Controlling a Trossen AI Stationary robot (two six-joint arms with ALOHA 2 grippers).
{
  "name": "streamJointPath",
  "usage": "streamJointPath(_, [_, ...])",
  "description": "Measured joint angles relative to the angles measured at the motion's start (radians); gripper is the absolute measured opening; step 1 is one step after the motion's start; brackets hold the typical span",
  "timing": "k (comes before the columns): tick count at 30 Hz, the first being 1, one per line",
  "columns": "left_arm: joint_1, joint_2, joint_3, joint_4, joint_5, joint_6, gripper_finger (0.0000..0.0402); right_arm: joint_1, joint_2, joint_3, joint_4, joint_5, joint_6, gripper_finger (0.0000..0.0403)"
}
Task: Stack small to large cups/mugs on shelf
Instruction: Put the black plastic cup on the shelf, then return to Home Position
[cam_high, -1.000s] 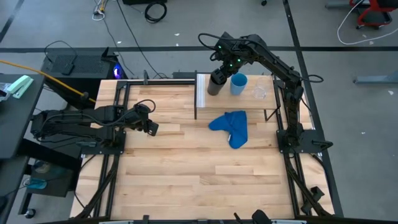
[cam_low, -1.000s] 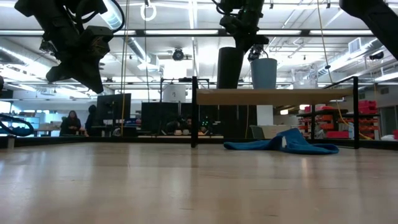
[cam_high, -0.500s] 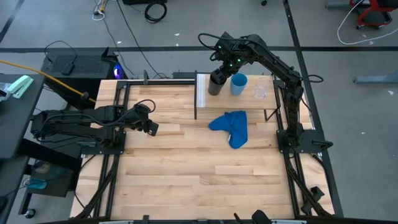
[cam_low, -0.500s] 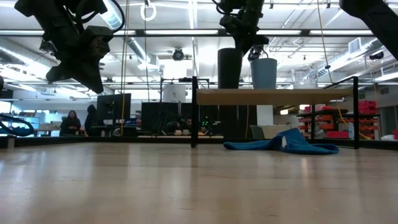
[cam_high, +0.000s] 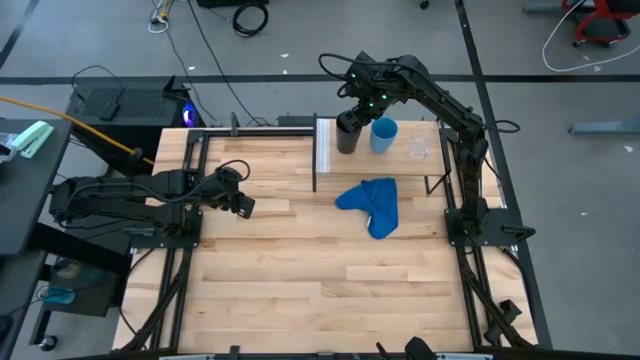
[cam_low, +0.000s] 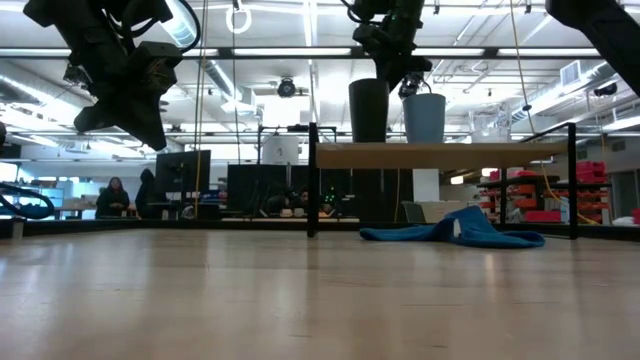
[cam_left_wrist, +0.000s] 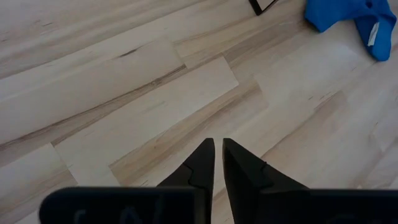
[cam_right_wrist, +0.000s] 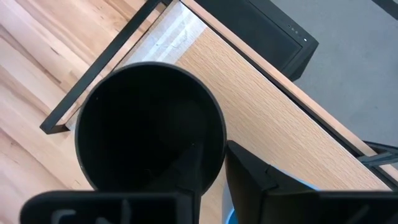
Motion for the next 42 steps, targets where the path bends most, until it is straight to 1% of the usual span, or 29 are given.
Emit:
streamJointPath(10, [0.000, 0.000, 0.000, 0.000, 0.000, 0.000, 0.0030, 0.000, -0.018, -0.001, 0.023, 0.000, 0.002, 0.0073])
streamJointPath(18, [0.000, 0.000, 0.000, 0.000, 0.000, 0.000, 0.0039, 0.000, -0.047, -0.001, 0.011, -0.004, 0.008, 0.0073])
streamJointPath(23, [0.000, 0.000, 0.000, 0.000, 0.000, 0.000, 0.0038, 0.000, -0.098, -0.001, 0.002, -0.025, 0.011, 0.0073])
streamJointPath(27, [0.000, 0.000, 0.000, 0.000, 0.000, 0.000, 0.0032, 0.016, -0.184, -0.001, 0.001, -0.041, 0.011, 0.0073])
streamJointPath(32, [0.000, 0.000, 0.000, 0.000, 0.000, 0.000, 0.0030, 0.081, -0.325, -0.001, 0.003, -0.041, 0.015, 0.0073])
streamJointPath(35, [0.000, 0.000, 0.000, 0.000, 0.000, 0.000, 0.0035, 0.143, -0.416, 0.000, 0.012, -0.036, 0.058, 0.0073])
streamJointPath(38, [0.000, 0.000, 0.000, 0.000, 0.000, 0.000, 0.0039, 0.227, -0.498, 0.000, 0.014, -0.011, 0.114, 0.0073])
streamJointPath(42, [0.000, 0.000, 0.000, 0.000, 0.000, 0.000, 0.0039, 0.353, -0.594, 0.000, 0.014, 0.057, 0.172, 0.0073])
